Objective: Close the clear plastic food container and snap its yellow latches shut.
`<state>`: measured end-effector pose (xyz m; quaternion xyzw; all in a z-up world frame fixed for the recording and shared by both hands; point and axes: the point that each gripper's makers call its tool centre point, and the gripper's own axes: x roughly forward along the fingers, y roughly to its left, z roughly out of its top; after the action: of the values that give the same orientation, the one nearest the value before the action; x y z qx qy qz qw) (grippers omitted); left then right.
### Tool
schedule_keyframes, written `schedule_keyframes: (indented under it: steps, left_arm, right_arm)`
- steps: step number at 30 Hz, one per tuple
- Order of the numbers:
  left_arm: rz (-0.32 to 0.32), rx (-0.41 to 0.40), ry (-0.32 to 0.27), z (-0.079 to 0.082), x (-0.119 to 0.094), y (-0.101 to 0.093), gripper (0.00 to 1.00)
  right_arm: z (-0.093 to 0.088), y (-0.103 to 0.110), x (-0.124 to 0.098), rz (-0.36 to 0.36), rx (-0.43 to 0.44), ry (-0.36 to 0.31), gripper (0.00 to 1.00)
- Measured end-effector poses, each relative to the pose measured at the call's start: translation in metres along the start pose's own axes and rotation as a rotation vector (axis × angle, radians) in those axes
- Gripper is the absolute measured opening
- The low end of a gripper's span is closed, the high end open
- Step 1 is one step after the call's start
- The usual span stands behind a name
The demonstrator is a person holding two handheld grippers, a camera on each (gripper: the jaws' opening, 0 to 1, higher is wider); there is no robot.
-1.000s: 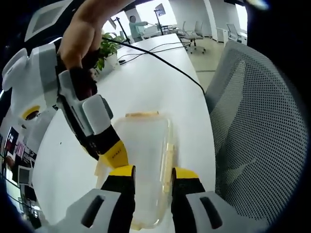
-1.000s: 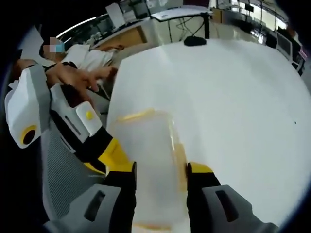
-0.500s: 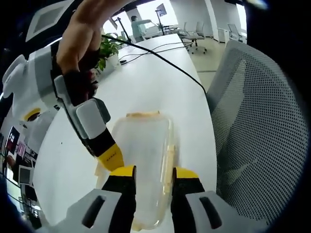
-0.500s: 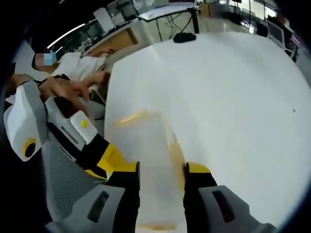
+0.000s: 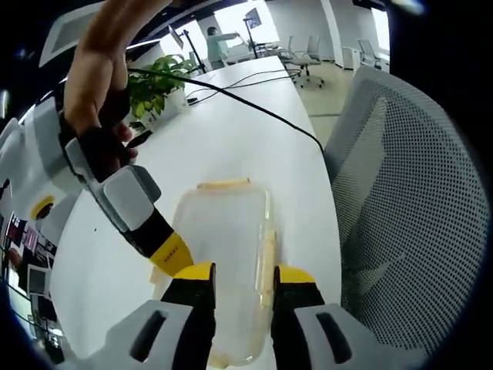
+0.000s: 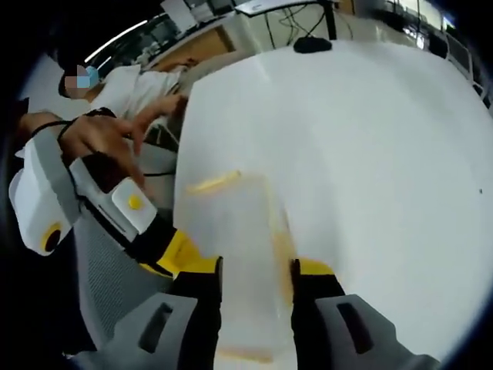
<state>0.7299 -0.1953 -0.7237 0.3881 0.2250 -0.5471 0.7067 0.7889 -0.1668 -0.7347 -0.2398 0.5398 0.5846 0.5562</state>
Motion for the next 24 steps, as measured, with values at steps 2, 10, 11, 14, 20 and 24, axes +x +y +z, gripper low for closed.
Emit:
schedule_keyframes:
  steps: [2,10,11,14,20,24]
  left_arm:
    - [0.005,-0.002,0.001,0.0002,0.0015,0.0002,0.19]
    - [0.012,0.007,-0.012,-0.0002,0.0017,-0.0009,0.21]
    - [0.011,0.002,-0.012,-0.0001,0.0018,-0.0007,0.21]
    - [0.008,0.013,-0.006,0.0006,0.0014,-0.0007,0.22]
    - [0.003,0.012,-0.022,0.0013,-0.0007,-0.0011,0.23]
    - [0.008,-0.007,-0.038,0.0026,-0.0023,-0.0009,0.23]
  right_arm:
    - [0.0017,-0.0034,-0.001,0.011,-0.024,0.004,0.3]
    - [0.0023,-0.0047,-0.0016,0.008,-0.027,-0.015,0.31]
    - [0.0026,-0.0052,-0.0017,0.005,-0.037,-0.014,0.32]
    - [0.0021,-0.0038,-0.0027,-0.002,-0.034,-0.022,0.32]
    - [0.0015,-0.0032,-0.0038,-0.007,-0.031,-0.044,0.33]
    - [0.0015,-0.0019,-0.0046,-0.018,-0.038,-0.051,0.33]
